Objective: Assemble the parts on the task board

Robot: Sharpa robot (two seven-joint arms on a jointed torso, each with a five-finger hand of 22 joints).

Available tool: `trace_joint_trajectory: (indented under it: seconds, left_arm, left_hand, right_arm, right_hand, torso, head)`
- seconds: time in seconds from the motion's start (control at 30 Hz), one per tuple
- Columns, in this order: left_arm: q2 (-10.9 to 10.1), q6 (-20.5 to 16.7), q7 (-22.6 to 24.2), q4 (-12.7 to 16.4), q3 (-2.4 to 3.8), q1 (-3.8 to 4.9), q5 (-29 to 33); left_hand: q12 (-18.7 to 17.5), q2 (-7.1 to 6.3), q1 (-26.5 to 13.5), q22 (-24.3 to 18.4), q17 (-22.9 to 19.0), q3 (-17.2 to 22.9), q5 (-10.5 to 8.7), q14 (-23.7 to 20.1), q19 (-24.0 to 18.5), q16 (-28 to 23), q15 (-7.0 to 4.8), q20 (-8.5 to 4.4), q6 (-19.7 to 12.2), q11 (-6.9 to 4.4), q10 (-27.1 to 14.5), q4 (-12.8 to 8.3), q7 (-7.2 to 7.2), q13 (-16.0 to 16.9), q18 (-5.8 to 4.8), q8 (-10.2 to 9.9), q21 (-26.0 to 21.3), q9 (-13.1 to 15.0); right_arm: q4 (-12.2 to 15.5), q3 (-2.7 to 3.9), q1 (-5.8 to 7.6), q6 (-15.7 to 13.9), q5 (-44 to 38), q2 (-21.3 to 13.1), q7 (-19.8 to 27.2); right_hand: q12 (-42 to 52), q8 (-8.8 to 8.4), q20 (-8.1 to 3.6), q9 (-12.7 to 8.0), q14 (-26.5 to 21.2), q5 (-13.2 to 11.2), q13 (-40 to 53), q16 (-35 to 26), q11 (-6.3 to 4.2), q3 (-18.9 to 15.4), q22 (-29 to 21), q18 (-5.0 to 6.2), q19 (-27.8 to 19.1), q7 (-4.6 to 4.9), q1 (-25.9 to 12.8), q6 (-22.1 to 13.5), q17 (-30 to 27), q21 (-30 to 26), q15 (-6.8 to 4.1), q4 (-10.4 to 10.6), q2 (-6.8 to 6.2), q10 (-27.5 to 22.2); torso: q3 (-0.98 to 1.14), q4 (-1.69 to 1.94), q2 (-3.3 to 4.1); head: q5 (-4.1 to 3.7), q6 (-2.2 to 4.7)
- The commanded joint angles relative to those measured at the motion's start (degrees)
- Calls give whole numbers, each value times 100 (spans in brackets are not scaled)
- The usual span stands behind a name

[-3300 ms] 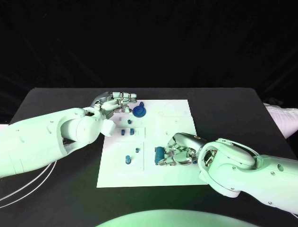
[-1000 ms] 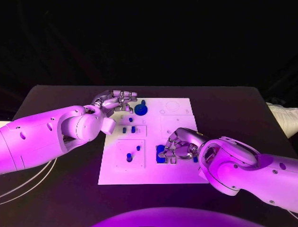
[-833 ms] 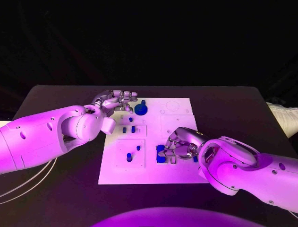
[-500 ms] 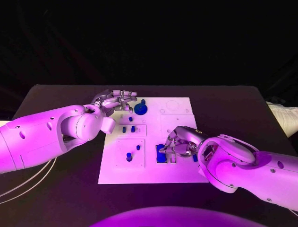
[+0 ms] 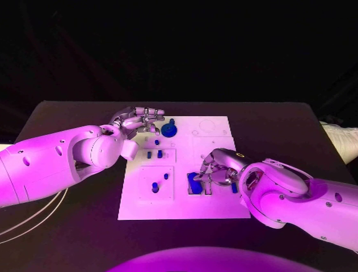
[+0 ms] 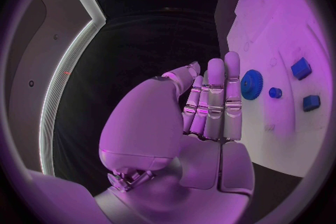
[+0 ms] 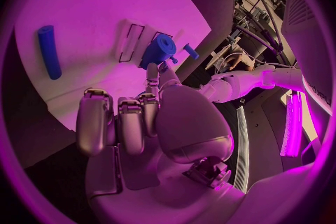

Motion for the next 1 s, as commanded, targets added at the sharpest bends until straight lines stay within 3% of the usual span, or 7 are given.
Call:
trace_joint_trajectory:
  seconds: [0.03, 0.2, 0.33, 0.7, 1.0]
  left_arm:
    - [2, 103, 25, 16, 4, 2, -27]
    - [4, 103, 24, 8, 4, 2, -28]
    - [2, 106, 21, 6, 4, 2, -28]
    - [-12, 108, 16, 5, 4, 2, -28]
    - [-5, 119, 6, -1, 3, 1, -31]
  left_hand:
    - [12, 2, 39, 1, -9, 1, 28, -37, -7, 30, -2, 27, -33, -4, -45, -25, 168, -9, 73, 27, -9, 7]
    - [12, 2, 39, 1, -9, 1, 28, -37, -7, 30, -2, 27, -33, -4, -45, -25, 168, -9, 73, 27, -9, 7]
    - [12, 2, 39, 1, -9, 1, 28, -37, -7, 30, -2, 27, -33, -4, -45, -25, 168, -9, 73, 27, -9, 7]
    - [12, 2, 39, 1, -9, 1, 28, -37, -7, 30, -2, 27, -33, -4, -45, -25, 168, -9, 73, 27, -9, 7]
    - [20, -2, 46, 5, -14, 6, 27, -42, -9, 32, -2, 25, -41, -2, -51, -37, 170, -13, 72, 38, -4, 7]
  right_arm:
    - [-43, -46, -45, 10, 21, -36, 160]
    - [-18, -46, -45, -545, 477, -51, 877]
    - [18, -46, -45, -694, 698, -83, 1169]
    - [127, -46, -46, -302, 813, -219, 1246]
    - [137, -46, -48, 139, 649, -186, 1094]
  right_hand:
    - [-78, 15, -40, 13, 563, -50, -349, -3, -277, 29, 19, -40, -5, 14, 129, -63, 1344, 41, -35, -43, 74, 496]
    - [-188, 0, -34, 36, 555, -70, -432, -24, -254, 28, 18, -40, -11, 46, 57, -121, 1308, 37, -22, -23, 55, 438]
    - [-236, -2, -27, 53, 553, -73, -466, -29, -241, 7, 23, -41, -12, 60, -12, -141, 1299, 39, -13, 2, 30, 413]
    - [-248, -7, -21, 66, 556, -97, -473, -21, -233, -13, 40, -44, -9, 69, -53, -156, 1315, 46, -5, 11, 4, 406]
    - [-205, 2, -18, 91, 559, -137, -435, -14, -244, 8, 55, -45, -6, 51, 13, -144, 1327, 52, -9, -58, -16, 430]
  torso:
    - [0, 1, 1]
    - [2, 1, -2]
    - [0, 6, 2]
    - [4, -13, 3]
    - [-2, 1, 0]
  head:
    - [1, 5]
    - [0, 18]
    - [2, 21]
    - [26, 10]
    - [10, 1]
